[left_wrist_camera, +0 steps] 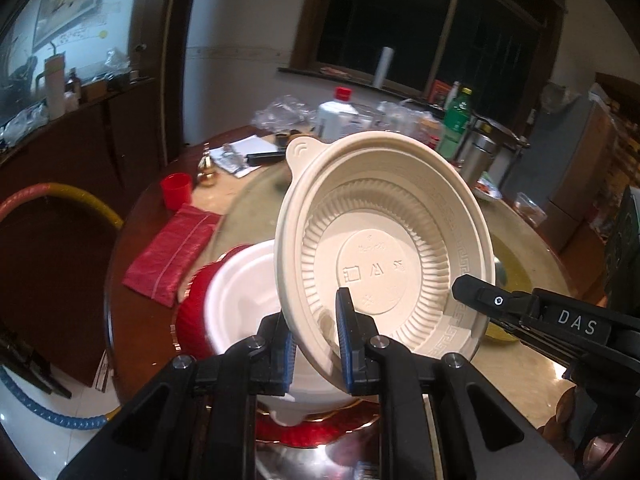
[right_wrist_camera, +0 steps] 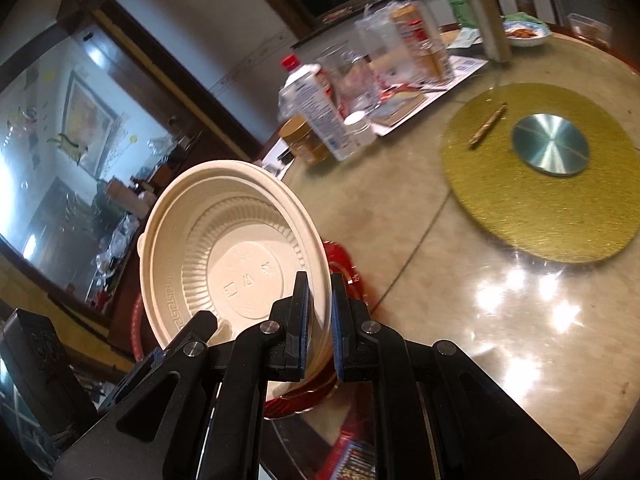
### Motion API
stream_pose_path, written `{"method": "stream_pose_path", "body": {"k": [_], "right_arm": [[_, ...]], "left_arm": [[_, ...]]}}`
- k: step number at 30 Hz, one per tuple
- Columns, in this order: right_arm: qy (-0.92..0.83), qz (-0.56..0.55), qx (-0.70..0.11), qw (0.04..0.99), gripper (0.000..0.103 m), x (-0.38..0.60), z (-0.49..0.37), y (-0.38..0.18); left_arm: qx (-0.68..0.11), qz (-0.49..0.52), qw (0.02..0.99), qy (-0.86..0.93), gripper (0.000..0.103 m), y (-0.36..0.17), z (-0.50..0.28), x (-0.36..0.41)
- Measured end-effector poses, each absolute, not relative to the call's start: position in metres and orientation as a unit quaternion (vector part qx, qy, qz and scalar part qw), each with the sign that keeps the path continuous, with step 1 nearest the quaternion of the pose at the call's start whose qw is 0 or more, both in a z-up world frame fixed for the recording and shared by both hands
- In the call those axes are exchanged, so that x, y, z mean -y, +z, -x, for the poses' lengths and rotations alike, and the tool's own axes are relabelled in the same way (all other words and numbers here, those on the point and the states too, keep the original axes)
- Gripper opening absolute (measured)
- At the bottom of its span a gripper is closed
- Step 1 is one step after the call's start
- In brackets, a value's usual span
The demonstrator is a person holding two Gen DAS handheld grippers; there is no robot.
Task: Organize plates and bowls
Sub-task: 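Lower the right gripper's beige bowl into the stack while the left holds its bowl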
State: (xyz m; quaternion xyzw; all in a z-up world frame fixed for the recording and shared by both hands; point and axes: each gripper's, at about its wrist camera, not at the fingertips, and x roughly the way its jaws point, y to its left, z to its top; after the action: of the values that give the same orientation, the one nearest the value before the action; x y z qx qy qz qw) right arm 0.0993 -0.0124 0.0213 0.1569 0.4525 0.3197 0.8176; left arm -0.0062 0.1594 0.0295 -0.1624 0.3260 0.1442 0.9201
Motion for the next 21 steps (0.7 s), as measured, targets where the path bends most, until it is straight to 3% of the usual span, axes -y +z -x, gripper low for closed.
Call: {"method": "stream_pose_path", "body": {"k": [21], "right_arm": [[0.345,-0.115,-0.486,0.794,0.010,-0.038,-0.093,0.006]], "left_arm": [[-0.342,0.167,0.907,0.180,0.017,0.016,0.023,-0.188]]}}
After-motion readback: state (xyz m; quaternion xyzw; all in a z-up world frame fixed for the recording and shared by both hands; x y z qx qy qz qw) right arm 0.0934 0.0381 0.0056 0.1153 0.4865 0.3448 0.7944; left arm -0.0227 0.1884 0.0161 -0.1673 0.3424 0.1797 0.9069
